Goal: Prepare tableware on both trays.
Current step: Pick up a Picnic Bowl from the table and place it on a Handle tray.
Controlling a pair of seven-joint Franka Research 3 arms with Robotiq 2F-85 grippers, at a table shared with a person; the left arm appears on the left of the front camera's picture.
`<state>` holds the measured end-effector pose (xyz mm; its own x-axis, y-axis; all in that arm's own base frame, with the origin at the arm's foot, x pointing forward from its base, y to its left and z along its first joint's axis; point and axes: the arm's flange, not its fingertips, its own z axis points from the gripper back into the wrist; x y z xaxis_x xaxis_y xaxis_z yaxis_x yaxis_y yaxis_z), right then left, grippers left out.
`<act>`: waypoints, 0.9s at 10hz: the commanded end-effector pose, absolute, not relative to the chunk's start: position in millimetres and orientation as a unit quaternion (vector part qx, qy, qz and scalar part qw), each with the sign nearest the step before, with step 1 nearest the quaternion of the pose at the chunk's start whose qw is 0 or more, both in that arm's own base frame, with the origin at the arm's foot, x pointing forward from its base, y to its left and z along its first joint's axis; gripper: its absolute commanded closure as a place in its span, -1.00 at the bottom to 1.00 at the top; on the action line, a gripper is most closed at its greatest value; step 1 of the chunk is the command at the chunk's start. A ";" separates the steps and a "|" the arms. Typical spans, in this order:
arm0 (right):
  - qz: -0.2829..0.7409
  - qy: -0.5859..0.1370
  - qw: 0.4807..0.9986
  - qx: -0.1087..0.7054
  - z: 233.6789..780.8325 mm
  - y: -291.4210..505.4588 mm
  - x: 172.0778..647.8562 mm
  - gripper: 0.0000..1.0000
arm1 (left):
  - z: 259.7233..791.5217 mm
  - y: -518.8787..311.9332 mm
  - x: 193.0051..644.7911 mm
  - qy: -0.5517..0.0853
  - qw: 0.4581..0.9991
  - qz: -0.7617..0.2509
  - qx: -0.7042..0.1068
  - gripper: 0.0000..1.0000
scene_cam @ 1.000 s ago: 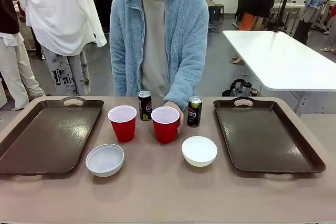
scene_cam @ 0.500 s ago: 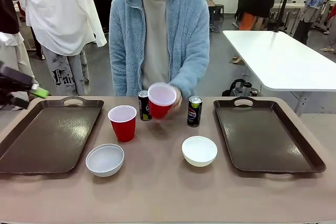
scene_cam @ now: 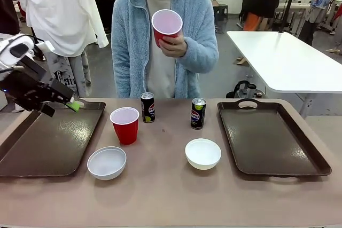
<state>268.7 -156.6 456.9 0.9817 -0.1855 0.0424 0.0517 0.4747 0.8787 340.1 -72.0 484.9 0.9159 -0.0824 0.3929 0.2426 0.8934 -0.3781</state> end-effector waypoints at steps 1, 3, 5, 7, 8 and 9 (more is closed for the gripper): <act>-0.073 -0.064 0.853 0.514 458.0 -156.5 268.1 -1.00 | 489.0 -59.6 341.7 -0.200 0.950 -0.091 -0.222 -1.00; -0.073 -0.064 0.853 0.514 458.0 -156.5 268.1 -1.00 | 489.0 -59.6 341.7 -0.200 0.950 -0.091 -0.222 -1.00; -0.073 -0.064 0.853 0.514 458.0 -156.5 268.1 -1.00 | 489.2 -57.4 341.0 -0.198 0.951 -0.083 -0.222 -1.00; -0.073 -0.064 0.853 0.514 458.0 -156.5 268.1 -1.00 | 478.3 -118.3 390.3 -0.117 0.982 -0.110 -0.101 -1.00; -0.073 -0.064 0.853 0.514 458.0 -156.5 268.1 -1.00 | 478.7 -134.3 404.8 -0.078 0.983 -0.157 -0.060 -1.00; -0.073 -0.064 0.853 0.514 458.0 -156.5 268.1 -1.00 | 478.8 -144.7 417.1 -0.051 0.982 -0.181 -0.033 -1.00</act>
